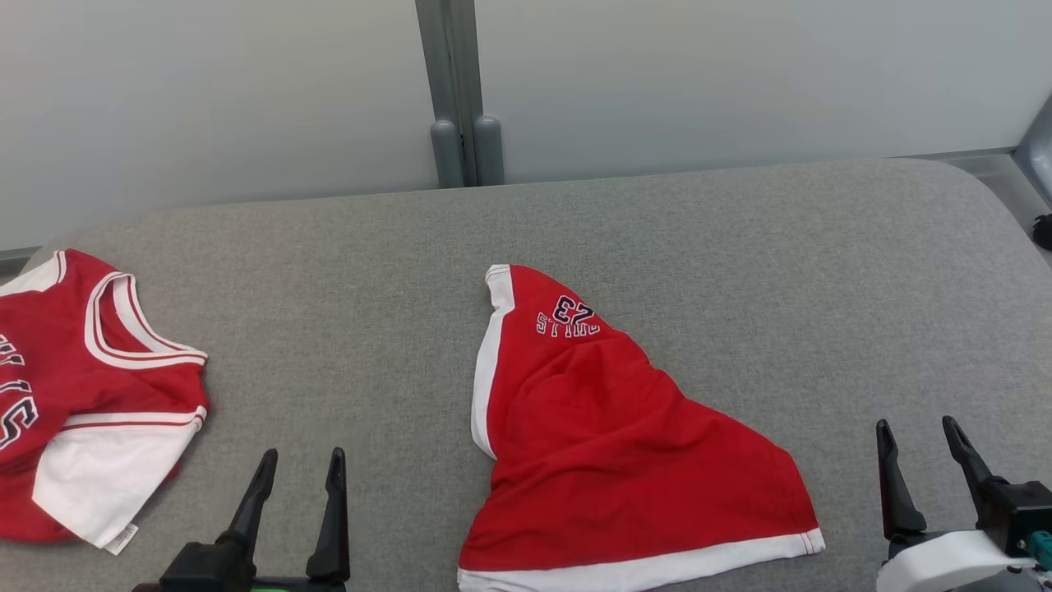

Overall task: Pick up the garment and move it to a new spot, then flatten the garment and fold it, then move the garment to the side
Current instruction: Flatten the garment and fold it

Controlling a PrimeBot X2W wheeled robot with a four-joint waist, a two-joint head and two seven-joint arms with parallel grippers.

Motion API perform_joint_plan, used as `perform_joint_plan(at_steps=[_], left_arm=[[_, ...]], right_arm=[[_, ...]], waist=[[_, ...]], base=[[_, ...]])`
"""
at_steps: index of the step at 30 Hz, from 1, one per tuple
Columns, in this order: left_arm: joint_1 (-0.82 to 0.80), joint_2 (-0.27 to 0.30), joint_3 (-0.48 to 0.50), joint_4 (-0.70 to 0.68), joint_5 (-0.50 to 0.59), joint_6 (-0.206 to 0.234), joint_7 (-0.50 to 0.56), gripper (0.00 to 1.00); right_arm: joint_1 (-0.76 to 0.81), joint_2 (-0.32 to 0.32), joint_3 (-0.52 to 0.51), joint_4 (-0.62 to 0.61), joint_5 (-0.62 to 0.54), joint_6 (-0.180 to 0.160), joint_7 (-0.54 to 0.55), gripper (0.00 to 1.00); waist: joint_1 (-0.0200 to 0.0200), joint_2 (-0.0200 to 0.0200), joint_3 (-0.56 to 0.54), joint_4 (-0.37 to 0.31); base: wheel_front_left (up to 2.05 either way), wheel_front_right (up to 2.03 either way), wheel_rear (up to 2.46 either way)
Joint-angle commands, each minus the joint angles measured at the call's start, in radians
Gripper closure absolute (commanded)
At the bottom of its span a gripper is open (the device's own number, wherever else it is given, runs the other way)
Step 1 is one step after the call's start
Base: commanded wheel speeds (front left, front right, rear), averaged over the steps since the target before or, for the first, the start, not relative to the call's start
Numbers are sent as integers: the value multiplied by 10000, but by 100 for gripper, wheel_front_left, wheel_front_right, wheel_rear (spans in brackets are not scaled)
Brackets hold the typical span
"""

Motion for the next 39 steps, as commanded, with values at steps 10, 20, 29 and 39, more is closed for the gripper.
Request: perform_joint_plan(at_steps=[10,20,29,39], left_arm=[[354,-1965,2433,-88,2342,-1390,-17,0],[317,-2561,3747,206,3331,-2419,-18,0],[255,-2618,3762,1031,3074,-2850,-18,0],[141,-2620,3448,1090,3196,-2910,-18,0]], right_arm=[[-398,-396,687,-1401,-358,-3,-31,0],[-927,-629,1362,-596,-558,-3,-31,0],[-851,-507,1398,-235,-493,-3,-31,0],[-691,-621,1413,-649,-209,-3,-29,0]], waist=[[1,0,76,71],[1,0,254,132],[1,0,219,229],[1,0,108,186]], base=[[0,0,0],[0,0,0],[0,0,0],[0,0,0]])
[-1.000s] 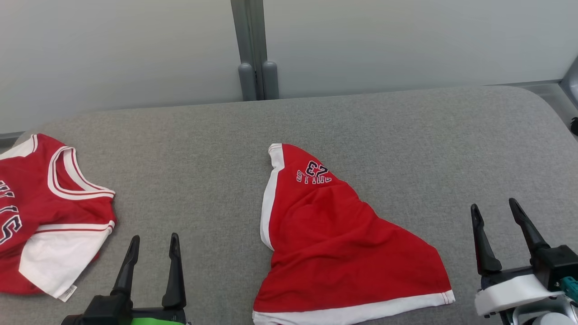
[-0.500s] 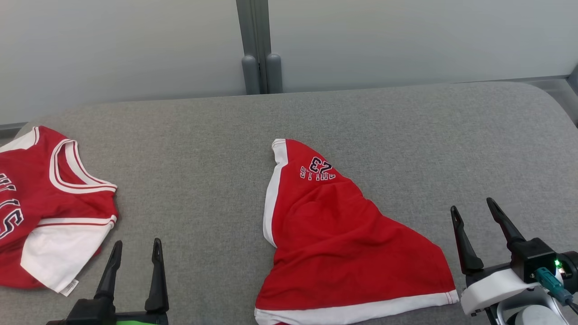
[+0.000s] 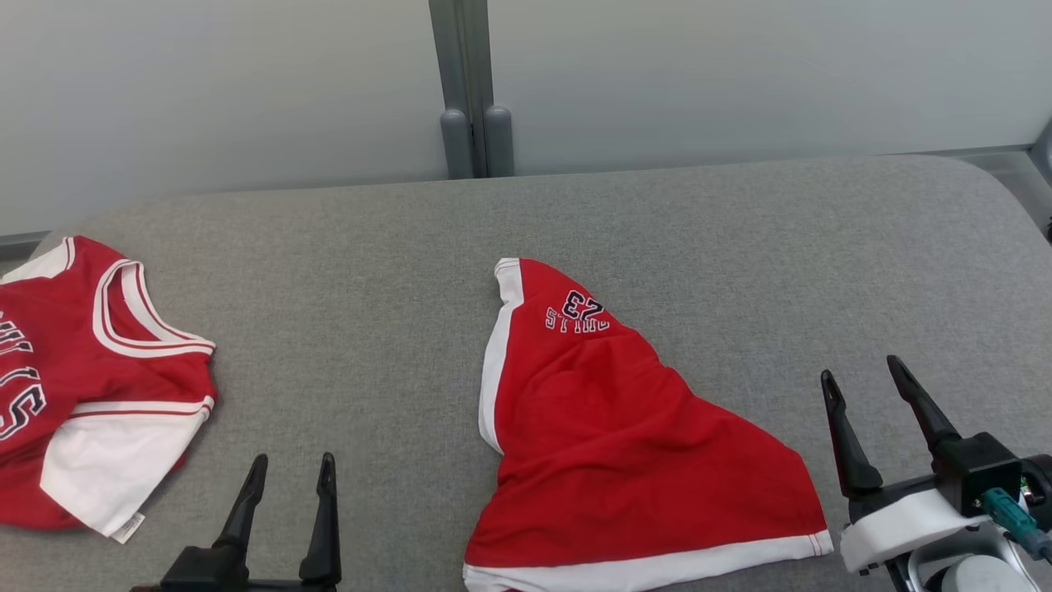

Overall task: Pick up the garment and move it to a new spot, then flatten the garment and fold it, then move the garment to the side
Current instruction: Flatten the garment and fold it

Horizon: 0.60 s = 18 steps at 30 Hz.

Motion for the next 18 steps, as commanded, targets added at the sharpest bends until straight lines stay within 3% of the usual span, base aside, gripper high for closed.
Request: perform_joint_plan(at_steps=[1,4,11,18], left_arm=[[24,11,-63,-124,114,66,-5,0],[343,11,-321,126,92,152,134,0],[1162,13,-1040,-114,-1060,22,3192,0],[1375,19,-1872,-567,-2436,136,5087,0]], right_arm=[[248,-264,149,-103,91,-3,-31,0],[483,-812,650,107,382,-5,-30,0],[1077,-1996,2136,522,1764,-6,2345,0],[1138,-2159,2432,795,2492,-6,4016,0]], waist=[[0,0,-54,-4],[0,0,-123,-58],[0,0,-98,-222],[0,0,350,-179]], base=[[0,0,0],[0,0,0],[0,0,0],[0,0,0]])
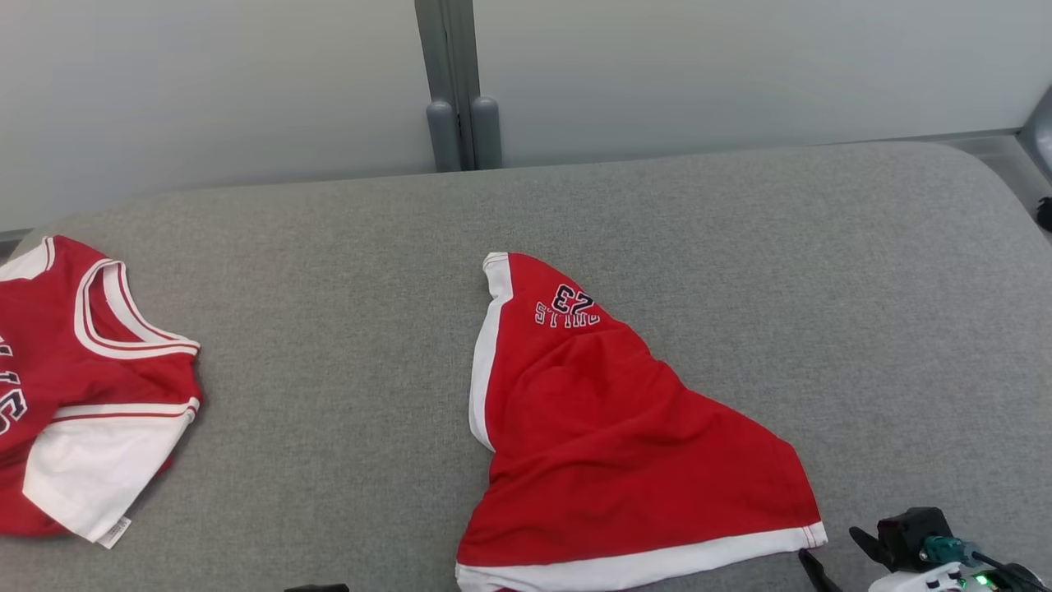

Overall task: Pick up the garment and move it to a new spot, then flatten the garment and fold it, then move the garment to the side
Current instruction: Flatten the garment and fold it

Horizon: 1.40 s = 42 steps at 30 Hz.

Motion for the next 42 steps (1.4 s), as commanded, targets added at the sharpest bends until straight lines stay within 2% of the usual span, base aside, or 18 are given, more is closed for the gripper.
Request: perform_joint_plan(at_steps=[1,11,23,24,25,26,27,28,29,30,31,34,36,38,42], left_arm=[[-117,31,-105,23,-123,39,112,0],[-750,31,-699,426,-901,37,93,0],[-1330,94,-934,926,-1393,-70,137,0],[-1425,86,-988,1057,-1469,-82,154,41],[-1480,83,-1053,1167,-1517,-90,196,60],[-1545,80,-1119,1268,-1564,-81,211,93],[-1587,78,-1164,1364,-1621,-85,213,100],[-1632,79,-1226,1458,-1624,-94,211,100],[-1670,97,-1257,1510,-1636,-91,188,100],[-1712,123,-1286,1560,-1664,-99,146,100],[-1728,165,-1309,1595,-1706,-109,127,100],[-1724,246,-1337,1388,-1804,-130,74,100],[-1600,361,-1381,857,-1897,-144,88,100],[-1365,497,-1401,-255,-2149,-160,178,100],[-1000,1091,-1427,-3764,-2770,-175,834,100]], right_arm=[[-198,22,58,-6,98,-10,81,0],[-979,114,369,471,193,-10,-17,0],[-1341,186,651,1008,316,-10,-66,0],[-1389,218,723,1078,351,-10,-26,0],[-1431,259,798,1141,414,-10,11,0],[-1494,270,933,1232,455,-5,93,0],[-1547,272,1022,1318,511,-4,148,0],[-1618,293,1140,1411,609,-4,201,36],[-1674,296,1268,1450,729,-2,206,56],[-1731,296,1358,1506,914,-2,197,85],[-1776,260,1414,1533,1085,-2,164,100],[-1623,216,1364,1170,2015,-4,126,100],[-1414,87,1047,347,3008,-5,14,100],[-1050,-103,556,-1030,4281,-4,-17,100],[-149,-878,-646,-4869,6992,-4,500,100]], waist=[[0,-1,242,5],[0,-1,568,-79],[0,-1,839,-61],[0,-1,876,-73],[0,-1,897,-87],[0,-1,919,-109],[0,-1,932,-127],[0,-1,944,-147],[0,-1,950,-156],[0,-1,948,-167],[0,-1,929,-176],[0,-1,868,-171],[0,-1,800,-176],[0,-1,725,-229],[0,-1,697,-392]], base=[[0,0,0],[0,0,0],[0,0,0],[0,0,0],[0,0,0],[0,0,0],[0,0,0],[0,0,0],[0,0,0],[0,0,0],[0,0,0],[0,0,0],[0,0,0],[0,0,0],[0,0,0]])
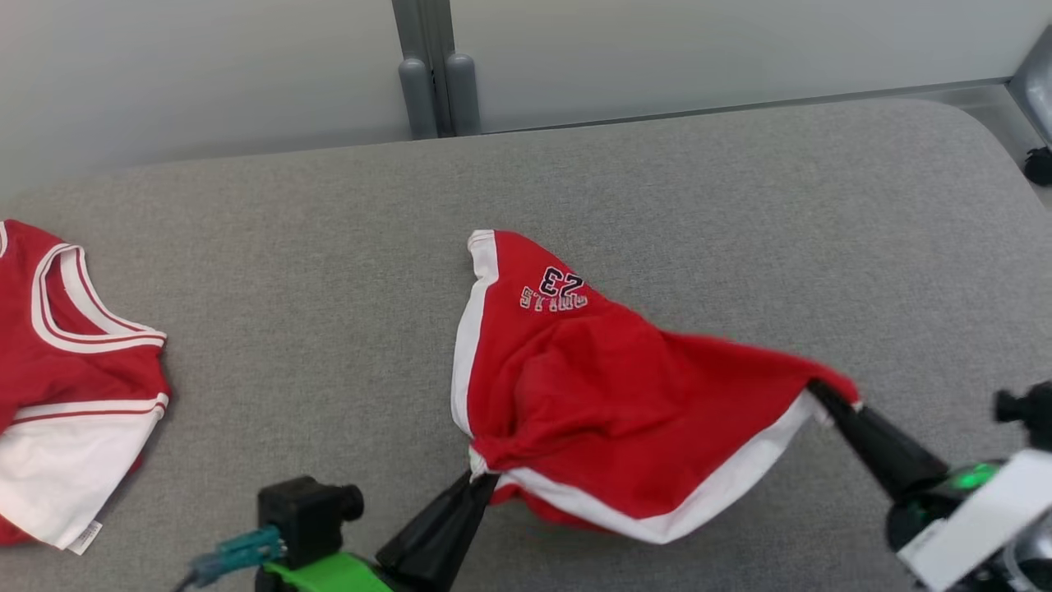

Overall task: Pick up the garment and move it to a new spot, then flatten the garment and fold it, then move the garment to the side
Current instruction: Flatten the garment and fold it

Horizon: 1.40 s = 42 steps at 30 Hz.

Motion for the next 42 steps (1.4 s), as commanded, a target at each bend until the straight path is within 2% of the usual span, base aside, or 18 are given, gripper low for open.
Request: perform_joint_plan(at_steps=[1,3,5,8,10,12,16,18,20,22,23,25,27,29,30,35,38,42], left_arm=[[39,260,99,-1070,-208,-42,293,100],[-334,617,348,-2704,-415,82,882,100],[-1032,667,598,-3940,-842,294,1502,100],[-3028,973,1156,-4558,-1086,609,2621,100],[-4796,860,1358,-4187,-1485,907,3414,100],[-6857,812,1600,-3183,-1575,1213,4048,100],[-10780,397,1618,-290,-1019,1599,4475,100],[-12408,252,1500,1375,-452,1520,4144,100],[-13900,-98,1568,2971,101,1477,3153,100],[-14957,-386,1777,4471,604,1613,1775,100],[-15490,-493,1704,5215,824,1451,989,100],[-16138,-696,1774,6373,972,1330,-367,100],[-16601,-722,1490,7329,1424,922,-1601,100],[-16670,-641,1274,8279,1737,606,-2504,100],[-16379,-548,1066,9031,1907,384,-3265,100],[-14275,-525,746,10353,1308,32,-4072,100],[-12566,-293,286,10359,1016,-27,-4263,100],[-9794,251,-772,9439,654,-26,-4554,100]], right_arm=[[238,-320,-564,-978,575,4,155,100],[312,-671,-1437,-2447,1454,4,450,100],[5,-1003,-2415,-3358,2064,4,744,100],[-993,-1263,-3575,-3816,2886,4,1147,100],[-2135,-1510,-4205,-3471,3150,2,1453,100],[-3463,-1657,-4328,-2726,3152,4,1911,100],[-7165,-1402,-4263,-44,1907,-8,2731,100],[-9271,-840,-4020,1471,652,-10,3127,100],[-11454,-48,-3887,2852,-906,-16,3292,100],[-13283,979,-3900,4100,-2238,-13,3050,100],[-14138,1460,-3872,4665,-2866,-12,2817,100],[-15261,2153,-4100,5567,-3744,-10,2146,100],[-15799,2686,-3992,6294,-4326,-9,1788,100],[-15889,2948,-3728,6738,-4696,-4,1513,100],[-15337,3013,-3335,6963,-4825,-4,1284,100],[-12464,2722,-2247,6870,-4384,-4,614,100],[-10430,2304,-1771,6396,-3966,-4,277,100],[-7293,1727,-1503,5497,-3182,-9,-109,100]], waist=[[-1,0,50,-104],[-1,0,245,-181],[-1,0,627,-229],[-1,0,1490,-137],[-1,0,2182,-66],[-1,0,2836,41],[-1,0,4274,268],[-1,0,4840,330],[-1,0,5326,318],[-1,0,5578,177],[-1,0,5654,91],[-1,0,5745,-64],[-1,0,5839,-197],[-1,0,5894,-315],[-1,0,5860,-360],[-1,0,5258,-373],[-1,0,4722,-329],[-1,0,3539,-170]], base=[[0,0,0],[0,0,0],[0,0,0],[0,0,0],[0,0,0],[0,0,0],[0,0,0],[0,0,0],[0,0,0],[0,0,0],[0,0,0],[0,0,0],[0,0,0],[0,0,0],[0,0,0],[0,0,0],[0,0,0],[0,0,0]])
